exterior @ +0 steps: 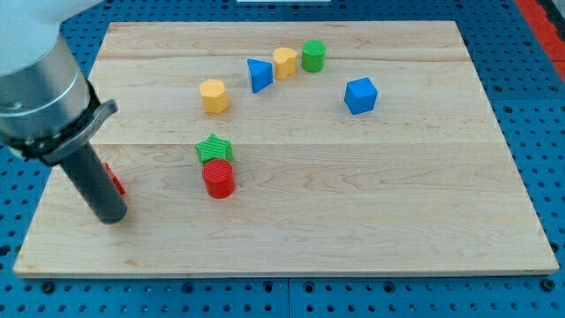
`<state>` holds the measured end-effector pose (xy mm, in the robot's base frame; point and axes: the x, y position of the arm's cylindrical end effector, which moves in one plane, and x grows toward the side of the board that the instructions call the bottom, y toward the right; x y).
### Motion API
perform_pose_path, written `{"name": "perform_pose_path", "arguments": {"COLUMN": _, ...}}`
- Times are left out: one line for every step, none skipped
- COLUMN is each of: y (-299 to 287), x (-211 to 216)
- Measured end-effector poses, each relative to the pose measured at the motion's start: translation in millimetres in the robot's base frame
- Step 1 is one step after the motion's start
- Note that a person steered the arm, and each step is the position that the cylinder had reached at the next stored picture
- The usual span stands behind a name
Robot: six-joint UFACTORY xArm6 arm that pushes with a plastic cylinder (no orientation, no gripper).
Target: Move the green star to the center
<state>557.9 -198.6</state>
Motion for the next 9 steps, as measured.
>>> {"name": "perform_pose_path", "arguments": {"y": 0, "x": 27}}
{"name": "perform_pose_path", "arguments": {"y": -1, "x": 55}}
{"name": "perform_pose_path", "arguments": {"y": 0, "x": 61}}
{"name": "perform_pose_path", "arguments": {"y": 0, "x": 61}}
{"name": "perform_pose_path", "arguments": {"y": 2, "x": 60}}
{"name": "perform_pose_path", "arguments": {"y": 4, "x": 61}}
{"name": "perform_pose_path", "arguments": {"y": 6, "x": 60}}
{"name": "perform_pose_path", "arguments": {"y": 7, "x": 61}}
{"name": "perform_pose_path", "arguments": {"y": 8, "x": 61}}
